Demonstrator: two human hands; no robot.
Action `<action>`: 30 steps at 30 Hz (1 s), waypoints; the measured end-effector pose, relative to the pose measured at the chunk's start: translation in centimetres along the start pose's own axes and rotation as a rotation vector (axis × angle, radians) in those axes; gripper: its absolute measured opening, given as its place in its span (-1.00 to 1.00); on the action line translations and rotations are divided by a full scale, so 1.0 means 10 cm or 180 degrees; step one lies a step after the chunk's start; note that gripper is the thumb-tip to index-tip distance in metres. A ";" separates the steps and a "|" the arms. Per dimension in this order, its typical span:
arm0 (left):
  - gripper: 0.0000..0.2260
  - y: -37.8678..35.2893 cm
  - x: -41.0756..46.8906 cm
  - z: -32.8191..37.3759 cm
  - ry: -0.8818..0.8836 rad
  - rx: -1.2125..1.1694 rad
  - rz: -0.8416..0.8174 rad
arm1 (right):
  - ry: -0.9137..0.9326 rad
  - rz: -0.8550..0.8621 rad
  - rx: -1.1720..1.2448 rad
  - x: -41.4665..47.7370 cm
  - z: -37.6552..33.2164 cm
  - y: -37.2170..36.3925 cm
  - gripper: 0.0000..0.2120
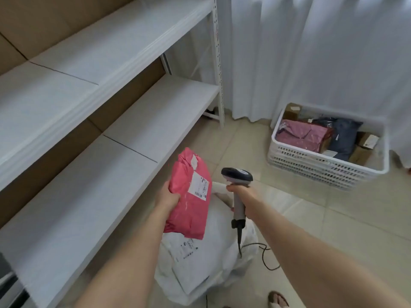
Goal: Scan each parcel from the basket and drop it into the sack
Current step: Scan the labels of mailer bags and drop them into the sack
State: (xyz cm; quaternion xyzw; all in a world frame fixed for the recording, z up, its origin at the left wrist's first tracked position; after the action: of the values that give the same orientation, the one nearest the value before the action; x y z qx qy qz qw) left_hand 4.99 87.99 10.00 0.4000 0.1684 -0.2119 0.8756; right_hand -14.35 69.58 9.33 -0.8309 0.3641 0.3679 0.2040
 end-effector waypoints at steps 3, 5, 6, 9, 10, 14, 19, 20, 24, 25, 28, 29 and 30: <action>-0.51 -0.29 0.21 -0.35 -0.0225 0.0459 -0.0141 | 0.0050 0.0123 -0.0030 0.33 0.42 -0.10 -0.70; -0.58 -0.55 0.35 -0.64 -0.0172 0.0686 -0.0282 | -0.0055 0.0149 0.0021 0.57 0.68 -0.11 -0.70; -0.60 -0.69 0.44 -0.81 -0.0112 0.0757 -0.0348 | -0.0112 0.0144 0.0036 0.69 0.80 -0.10 -0.74; -0.58 -1.16 0.69 -1.30 0.0052 0.0820 -0.0522 | -0.0195 0.0136 0.0085 1.02 1.11 -0.05 -0.85; -0.59 -1.34 0.76 -1.43 0.0067 0.0864 -0.0622 | -0.0225 0.0153 0.0081 1.14 1.23 -0.02 -0.82; -0.60 -2.05 0.91 -1.87 0.0101 0.1410 -0.1177 | -0.0324 0.0211 0.0022 1.49 1.60 0.10 -0.85; -0.26 -2.49 0.84 -1.97 -0.0894 0.3144 -0.1211 | -0.0346 0.0296 0.0108 1.77 1.90 0.20 -0.83; -0.28 -2.65 0.76 -2.01 -0.1148 0.3319 -0.1474 | -0.0338 0.0320 0.0160 1.81 1.94 0.21 -0.85; -0.36 -3.05 0.62 -2.49 -0.0657 0.3622 -0.2507 | -0.0353 0.0321 0.0258 1.93 2.06 0.26 -0.91; -0.33 -3.09 0.63 -2.54 -0.0583 0.3669 -0.2571 | -0.0337 0.0304 0.0267 1.94 2.06 0.28 -0.93; -0.30 -3.13 0.62 -2.48 -0.0580 0.3643 -0.2690 | -0.0257 0.0313 0.0411 1.93 2.07 0.37 -0.91; -0.35 -3.12 0.63 -2.42 -0.0593 0.3522 -0.2631 | -0.0235 0.0306 0.0453 1.89 2.05 0.38 -0.90; -0.40 -3.08 0.61 -2.33 -0.0570 0.3391 -0.2546 | -0.0220 0.0288 0.0473 1.83 2.01 0.39 -0.90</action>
State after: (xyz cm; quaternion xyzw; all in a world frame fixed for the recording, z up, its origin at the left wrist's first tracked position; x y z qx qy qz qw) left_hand -8.35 86.35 -26.75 0.6651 0.1029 -0.6065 0.4233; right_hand -18.12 70.90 -17.78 -0.7830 0.4203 0.3771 0.2608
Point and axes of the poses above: each hand's wrist, its own x-axis towards the middle knuckle, its own y-axis out of the back of the hand, z = x × y, the point moved 9 cm from there along x, towards the middle knuckle, and after that the axes turned 1 degree about -x, right-handed, at the moved point
